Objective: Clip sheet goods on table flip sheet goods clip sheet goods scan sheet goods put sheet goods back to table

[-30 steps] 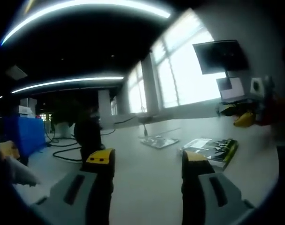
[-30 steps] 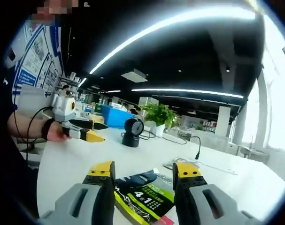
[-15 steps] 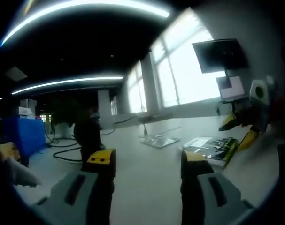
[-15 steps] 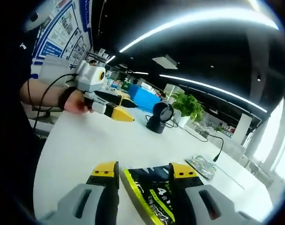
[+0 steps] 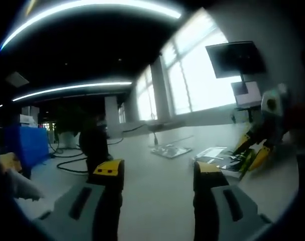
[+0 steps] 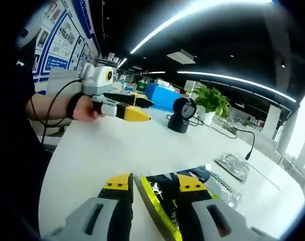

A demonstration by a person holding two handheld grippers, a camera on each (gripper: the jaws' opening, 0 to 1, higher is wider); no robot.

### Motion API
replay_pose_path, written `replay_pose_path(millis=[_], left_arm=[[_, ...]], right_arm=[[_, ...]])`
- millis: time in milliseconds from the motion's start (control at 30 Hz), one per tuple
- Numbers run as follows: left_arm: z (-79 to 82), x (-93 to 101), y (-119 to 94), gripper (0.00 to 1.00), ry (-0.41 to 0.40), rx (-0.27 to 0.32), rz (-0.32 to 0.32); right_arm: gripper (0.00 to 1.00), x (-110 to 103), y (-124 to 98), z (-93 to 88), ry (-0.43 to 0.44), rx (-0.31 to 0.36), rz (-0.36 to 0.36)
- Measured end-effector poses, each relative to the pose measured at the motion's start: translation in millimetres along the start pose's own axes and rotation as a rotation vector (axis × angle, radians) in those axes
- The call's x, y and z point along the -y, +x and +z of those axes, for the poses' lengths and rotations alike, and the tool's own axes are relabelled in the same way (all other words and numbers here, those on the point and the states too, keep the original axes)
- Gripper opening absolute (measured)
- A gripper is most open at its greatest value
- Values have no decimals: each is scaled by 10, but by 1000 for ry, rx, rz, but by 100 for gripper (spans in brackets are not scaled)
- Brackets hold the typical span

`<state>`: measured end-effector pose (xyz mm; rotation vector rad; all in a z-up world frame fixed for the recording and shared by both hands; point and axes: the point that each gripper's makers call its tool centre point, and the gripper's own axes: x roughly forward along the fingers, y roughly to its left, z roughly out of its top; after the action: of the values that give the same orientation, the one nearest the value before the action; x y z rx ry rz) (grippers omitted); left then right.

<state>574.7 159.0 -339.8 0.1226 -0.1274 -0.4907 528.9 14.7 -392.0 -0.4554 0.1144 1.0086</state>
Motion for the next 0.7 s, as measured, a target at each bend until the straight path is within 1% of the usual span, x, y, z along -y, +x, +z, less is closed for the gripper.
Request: replay_pose_path(millis=[100,233,300,400,433,567,700], left_arm=[[-4,0,2,47,1,-1,-2],[6,30,-1,47,1,-2,-4],[10,33,-4,47,1,-1,-3],[29,72,-12,47,-2,-2,-1],[32,83,-14,46,-2,-2,-2],[40,107,-14,46,-2,-3,-3],[49,120,-22,46,-2,-3,-3]], right_arm=[[26,-16,29,-61,-23,-34,10],[26,-54,60,-85,-31,-51,26],[24,-67,77,-112,-33,-63,32],[20,-21,83,-141,-5,-81,17],[20,-34,83,-147,21,-83,21],[17,-52,75,-158,44,-86,22],[12,-88,62,-165,50,-88,28]])
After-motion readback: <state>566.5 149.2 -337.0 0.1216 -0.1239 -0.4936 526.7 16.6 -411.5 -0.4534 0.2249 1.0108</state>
